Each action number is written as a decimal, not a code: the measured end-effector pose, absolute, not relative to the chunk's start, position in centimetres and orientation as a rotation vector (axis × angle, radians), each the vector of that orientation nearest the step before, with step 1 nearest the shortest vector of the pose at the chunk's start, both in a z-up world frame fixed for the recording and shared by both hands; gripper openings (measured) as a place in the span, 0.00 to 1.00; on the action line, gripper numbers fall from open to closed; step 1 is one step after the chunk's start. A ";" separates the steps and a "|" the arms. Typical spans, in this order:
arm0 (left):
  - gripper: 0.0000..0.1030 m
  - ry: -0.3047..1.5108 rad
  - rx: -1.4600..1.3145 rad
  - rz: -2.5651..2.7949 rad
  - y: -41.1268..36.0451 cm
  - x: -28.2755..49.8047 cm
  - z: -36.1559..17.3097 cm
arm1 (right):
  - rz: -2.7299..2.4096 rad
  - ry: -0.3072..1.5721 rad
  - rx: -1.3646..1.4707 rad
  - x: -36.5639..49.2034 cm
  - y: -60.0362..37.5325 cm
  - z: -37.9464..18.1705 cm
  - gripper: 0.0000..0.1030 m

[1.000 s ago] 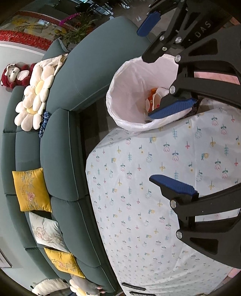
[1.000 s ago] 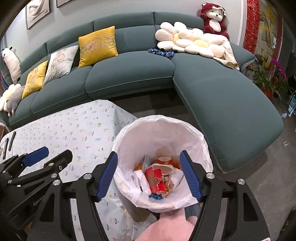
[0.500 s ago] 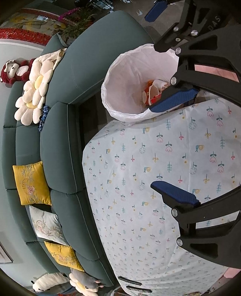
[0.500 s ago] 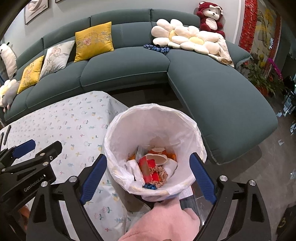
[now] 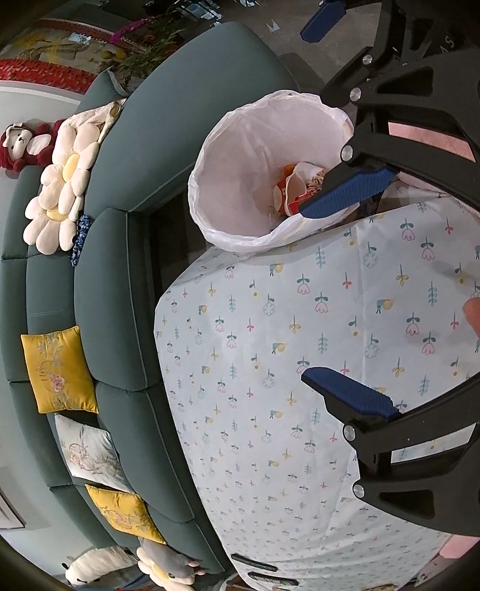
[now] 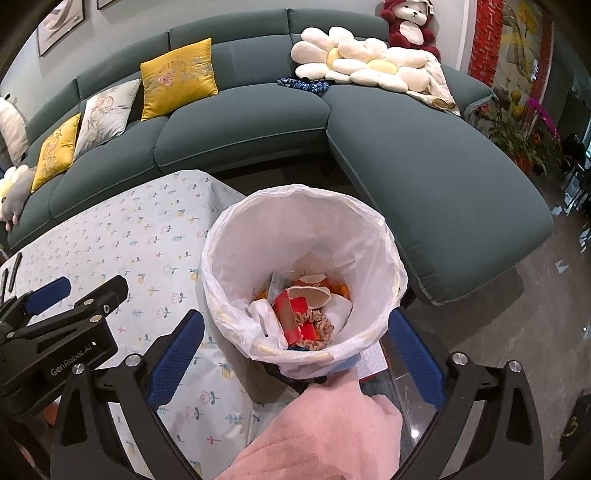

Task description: Collect trash

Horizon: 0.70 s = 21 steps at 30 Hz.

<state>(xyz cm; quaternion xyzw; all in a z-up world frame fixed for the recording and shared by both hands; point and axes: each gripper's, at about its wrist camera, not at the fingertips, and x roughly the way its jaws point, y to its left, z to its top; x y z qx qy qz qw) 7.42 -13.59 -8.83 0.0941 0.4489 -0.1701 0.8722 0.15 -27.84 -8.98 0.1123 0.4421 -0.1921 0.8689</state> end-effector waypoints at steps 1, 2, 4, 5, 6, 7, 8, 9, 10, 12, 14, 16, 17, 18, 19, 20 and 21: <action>0.80 0.936 0.199 -0.348 -13.6 7.3 -8.9 | -0.403 0.925 0.236 0.1 -27.9 -9.0 0.93; 0.81 0.934 0.198 -0.344 -13.7 7.3 -8.9 | -0.406 0.924 0.238 0.0 -27.9 -9.0 0.93; 0.83 0.937 0.191 -0.342 -13.7 7.3 -8.9 | -0.407 0.923 0.244 0.0 -28.1 -9.1 0.93; 0.84 0.941 0.188 -0.342 -13.7 7.3 -8.9 | -0.407 0.923 0.245 0.0 -28.2 -9.1 0.93; 0.84 0.943 0.185 -0.342 -13.7 7.3 -9.0 | -0.409 0.923 0.245 0.0 -28.3 -9.1 0.93; 0.85 0.944 0.184 -0.340 -13.7 7.3 -9.0 | -0.409 0.923 0.245 0.0 -28.3 -9.2 0.93; 0.85 0.944 0.184 -0.339 -13.7 7.3 -9.0 | -0.409 0.923 0.245 0.0 -28.3 -9.2 0.93; 0.85 0.945 0.184 -0.338 -13.7 7.3 -9.0 | -0.409 0.923 0.244 0.0 -28.4 -9.2 0.93; 0.85 0.946 0.183 -0.337 -13.8 7.4 -9.0 | -0.410 0.923 0.243 0.0 -28.3 -9.2 0.93; 0.85 0.947 0.183 -0.334 -13.8 7.4 -9.1 | -0.411 0.921 0.240 0.1 -28.4 -9.2 0.93; 0.87 0.947 0.181 -0.317 -13.7 7.5 -9.1 | -0.409 0.921 0.240 0.1 -28.6 -9.2 0.93; 0.88 0.944 0.173 -0.303 -13.6 7.5 -9.2 | -0.409 0.921 0.233 0.1 -28.6 -9.3 0.93; 0.88 0.945 0.174 -0.299 -13.5 7.6 -9.3 | -0.409 0.921 0.229 0.1 -28.5 -9.3 0.93; 0.88 0.948 0.177 -0.296 -13.5 7.6 -9.4 | -0.409 0.922 0.226 0.1 -28.5 -9.4 0.93; 0.88 0.950 0.178 -0.295 -13.5 7.6 -9.5 | -0.408 0.924 0.226 0.1 -28.6 -9.5 0.93; 0.88 0.953 0.179 -0.295 -13.5 7.6 -9.5 | -0.408 0.926 0.227 0.1 -28.6 -9.6 0.93; 0.88 0.954 0.180 -0.294 -13.5 7.7 -9.6 | -0.409 0.928 0.227 0.1 -28.6 -9.7 0.93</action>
